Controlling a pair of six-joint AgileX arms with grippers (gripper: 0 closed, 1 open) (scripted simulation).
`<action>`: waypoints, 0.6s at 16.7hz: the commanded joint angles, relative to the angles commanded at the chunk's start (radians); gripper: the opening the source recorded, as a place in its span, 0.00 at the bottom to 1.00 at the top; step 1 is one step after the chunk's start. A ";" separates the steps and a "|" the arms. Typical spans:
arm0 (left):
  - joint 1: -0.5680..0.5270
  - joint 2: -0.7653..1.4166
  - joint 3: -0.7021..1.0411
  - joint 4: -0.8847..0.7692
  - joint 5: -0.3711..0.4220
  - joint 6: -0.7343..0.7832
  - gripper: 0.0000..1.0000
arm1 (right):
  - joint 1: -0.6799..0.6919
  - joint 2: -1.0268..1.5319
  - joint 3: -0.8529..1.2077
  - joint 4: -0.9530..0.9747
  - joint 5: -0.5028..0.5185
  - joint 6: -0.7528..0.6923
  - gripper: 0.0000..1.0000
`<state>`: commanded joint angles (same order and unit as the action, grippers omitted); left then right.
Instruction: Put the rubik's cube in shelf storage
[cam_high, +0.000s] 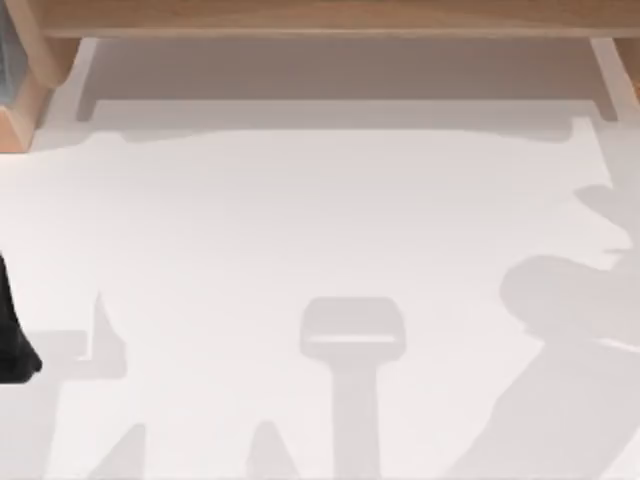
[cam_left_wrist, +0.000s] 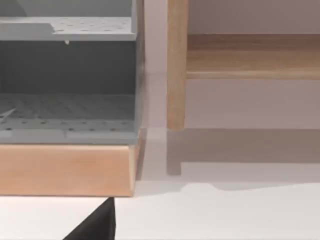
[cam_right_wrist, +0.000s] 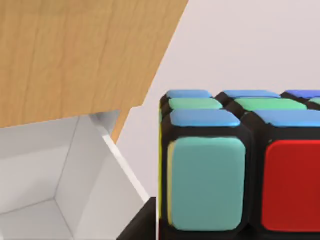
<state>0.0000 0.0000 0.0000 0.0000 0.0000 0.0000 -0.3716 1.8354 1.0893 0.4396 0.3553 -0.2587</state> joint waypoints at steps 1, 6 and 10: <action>0.000 0.000 0.000 0.000 0.000 0.000 1.00 | 0.044 -0.015 -0.086 0.131 0.026 0.019 0.00; 0.000 0.000 0.000 0.000 0.000 0.000 1.00 | 0.317 -0.005 -0.371 0.662 0.082 0.105 0.00; 0.000 0.000 0.000 0.000 0.000 0.000 1.00 | 0.545 0.082 -0.414 0.910 0.036 0.165 0.00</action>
<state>0.0000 0.0000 0.0000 0.0000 0.0000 0.0000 0.1735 1.9176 0.6750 1.3497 0.3915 -0.0939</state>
